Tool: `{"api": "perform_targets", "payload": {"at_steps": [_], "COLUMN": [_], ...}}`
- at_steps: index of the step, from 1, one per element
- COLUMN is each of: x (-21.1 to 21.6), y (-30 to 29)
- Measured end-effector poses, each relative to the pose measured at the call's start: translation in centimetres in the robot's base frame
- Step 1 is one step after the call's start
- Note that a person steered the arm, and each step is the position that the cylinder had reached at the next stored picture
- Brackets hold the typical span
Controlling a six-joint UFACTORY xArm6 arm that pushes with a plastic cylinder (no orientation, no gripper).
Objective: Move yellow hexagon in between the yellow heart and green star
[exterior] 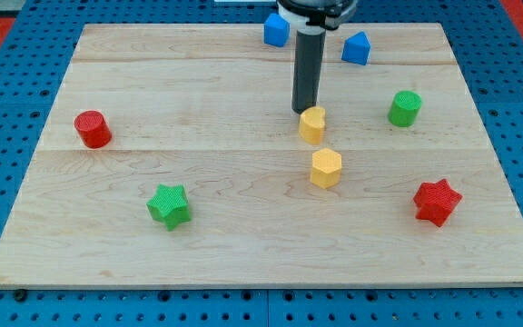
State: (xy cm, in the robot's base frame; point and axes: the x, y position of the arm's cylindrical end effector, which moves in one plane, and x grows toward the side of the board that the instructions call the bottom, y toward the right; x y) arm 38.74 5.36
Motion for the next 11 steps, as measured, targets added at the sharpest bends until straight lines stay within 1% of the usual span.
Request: {"api": "perform_targets", "payload": {"at_steps": [1, 2, 3, 4, 5, 7, 8, 9, 10, 11], "x": [3.9, 4.8, 3.3, 5.5, 7.8, 7.9, 9.4, 11.9, 12.8, 12.8], "y": [2.3, 2.6, 5.1, 10.6, 9.9, 5.0, 3.2, 2.8, 0.2, -3.9]}}
